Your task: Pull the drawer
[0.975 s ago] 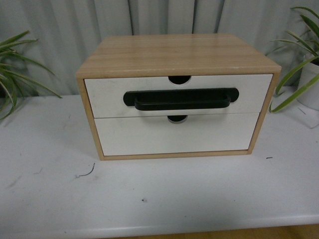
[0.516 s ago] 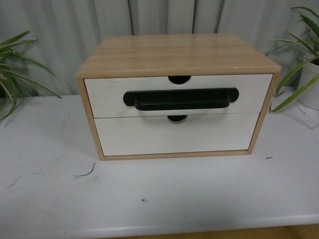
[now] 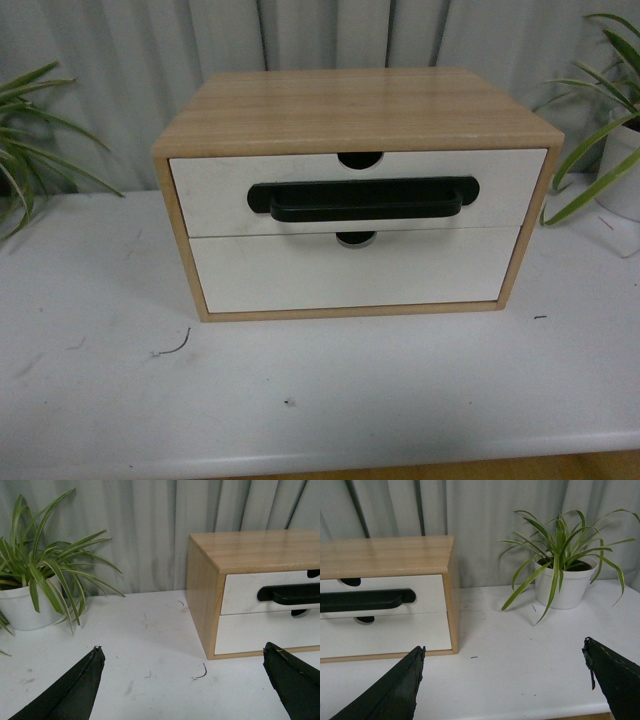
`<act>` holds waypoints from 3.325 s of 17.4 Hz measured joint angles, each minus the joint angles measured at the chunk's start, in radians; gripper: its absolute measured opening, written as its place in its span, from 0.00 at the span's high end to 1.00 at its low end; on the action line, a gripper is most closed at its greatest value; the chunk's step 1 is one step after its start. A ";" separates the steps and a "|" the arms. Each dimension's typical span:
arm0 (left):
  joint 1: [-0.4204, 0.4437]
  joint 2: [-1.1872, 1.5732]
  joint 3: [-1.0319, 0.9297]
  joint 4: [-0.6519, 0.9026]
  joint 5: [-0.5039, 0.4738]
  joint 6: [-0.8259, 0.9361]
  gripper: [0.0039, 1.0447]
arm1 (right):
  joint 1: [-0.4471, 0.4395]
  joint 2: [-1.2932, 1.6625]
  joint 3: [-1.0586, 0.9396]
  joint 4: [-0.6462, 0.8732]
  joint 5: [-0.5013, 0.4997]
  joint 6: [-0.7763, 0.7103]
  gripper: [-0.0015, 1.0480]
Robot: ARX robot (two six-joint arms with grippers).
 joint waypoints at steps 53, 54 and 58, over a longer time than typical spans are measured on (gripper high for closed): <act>-0.449 1.838 1.201 -0.257 0.124 1.090 0.06 | 0.127 1.576 1.131 -0.460 -0.524 -0.801 0.06; -0.444 1.845 1.197 -0.250 0.103 1.107 0.06 | 0.131 1.576 1.131 -0.462 -0.525 -0.802 0.06; -0.426 1.883 1.197 -0.206 0.081 1.134 0.06 | 0.133 1.622 1.152 -0.457 -0.515 -0.818 0.06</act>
